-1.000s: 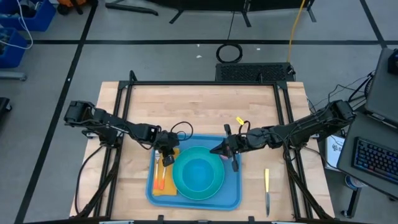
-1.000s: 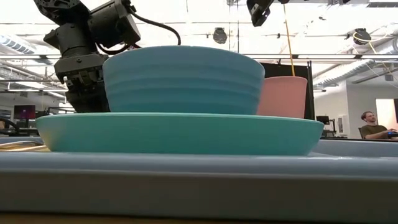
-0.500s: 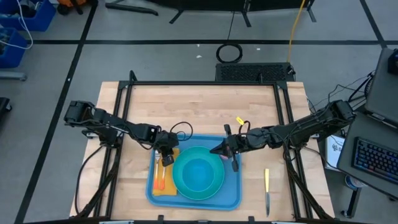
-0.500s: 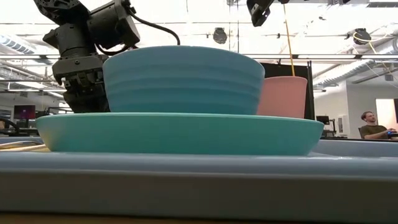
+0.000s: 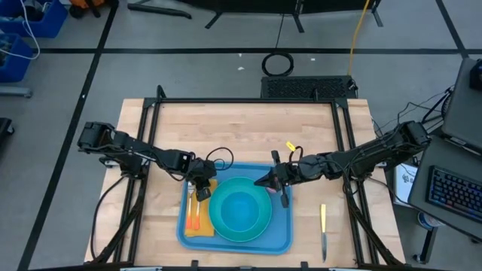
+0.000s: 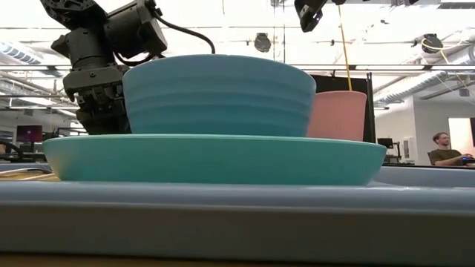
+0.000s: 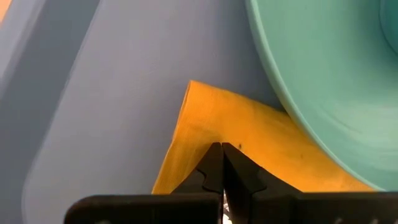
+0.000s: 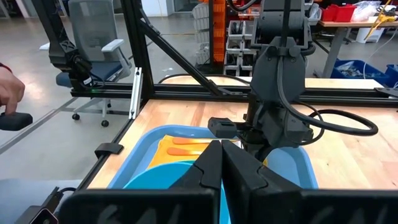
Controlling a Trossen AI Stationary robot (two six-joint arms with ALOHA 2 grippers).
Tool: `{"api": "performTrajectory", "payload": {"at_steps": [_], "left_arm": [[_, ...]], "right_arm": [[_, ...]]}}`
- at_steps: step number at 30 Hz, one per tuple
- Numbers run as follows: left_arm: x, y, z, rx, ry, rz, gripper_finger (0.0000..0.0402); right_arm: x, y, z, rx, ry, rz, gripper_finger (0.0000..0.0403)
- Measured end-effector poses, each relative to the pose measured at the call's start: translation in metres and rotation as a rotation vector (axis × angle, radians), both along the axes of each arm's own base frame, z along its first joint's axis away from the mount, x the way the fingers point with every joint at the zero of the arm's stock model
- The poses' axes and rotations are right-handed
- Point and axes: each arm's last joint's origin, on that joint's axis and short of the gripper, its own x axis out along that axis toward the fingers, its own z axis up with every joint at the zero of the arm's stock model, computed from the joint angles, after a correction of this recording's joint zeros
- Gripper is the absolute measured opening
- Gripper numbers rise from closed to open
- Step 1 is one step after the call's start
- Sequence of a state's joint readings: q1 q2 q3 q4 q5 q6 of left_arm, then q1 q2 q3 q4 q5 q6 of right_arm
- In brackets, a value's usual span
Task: Set up tray
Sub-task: Put the orange spoon on the yellow napkin to the right of the orange fork, then put the yellow knife on the yellow napkin to the right of the orange spoon
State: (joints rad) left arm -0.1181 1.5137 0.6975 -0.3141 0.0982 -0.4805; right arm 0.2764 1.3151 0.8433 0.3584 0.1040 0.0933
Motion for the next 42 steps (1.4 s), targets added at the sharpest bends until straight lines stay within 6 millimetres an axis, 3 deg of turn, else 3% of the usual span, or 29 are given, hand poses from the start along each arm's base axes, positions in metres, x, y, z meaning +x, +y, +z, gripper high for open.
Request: {"api": "performTrajectory", "payload": {"at_steps": [11, 19, 25, 32, 37, 42], "left_arm": [[0.002, 0.001, 0.004, 0.058, -0.047, -0.003, 0.0021], [0.001, 0.003, 0.016, 0.104, -0.117, -0.031, 0.0003], [-0.011, 0.007, 0.051, 0.194, -0.264, 0.016, 0.002], [-0.03, 0.002, 0.105, 0.194, -0.583, 0.057, 0.0019], [-0.04, -0.015, 0.139, 0.203, -0.855, 0.025, 0.0003], [-0.045, -0.039, 0.156, 0.211, -1.042, -0.052, 0.0019]], "right_arm": [[0.0, 0.0, 0.0, -0.002, 0.004, -0.001, 0.0], [0.0, 0.0, 0.0, -0.009, 0.002, -0.002, 0.0], [0.0, 0.0, 0.0, -0.009, 0.002, -0.003, 0.0], [-0.001, -0.001, -0.003, -0.007, -0.007, -0.003, 0.0], [-0.002, -0.007, -0.011, -0.002, -0.028, -0.024, 0.0], [-0.005, -0.012, -0.017, 0.011, -0.068, -0.038, 0.0]]}}
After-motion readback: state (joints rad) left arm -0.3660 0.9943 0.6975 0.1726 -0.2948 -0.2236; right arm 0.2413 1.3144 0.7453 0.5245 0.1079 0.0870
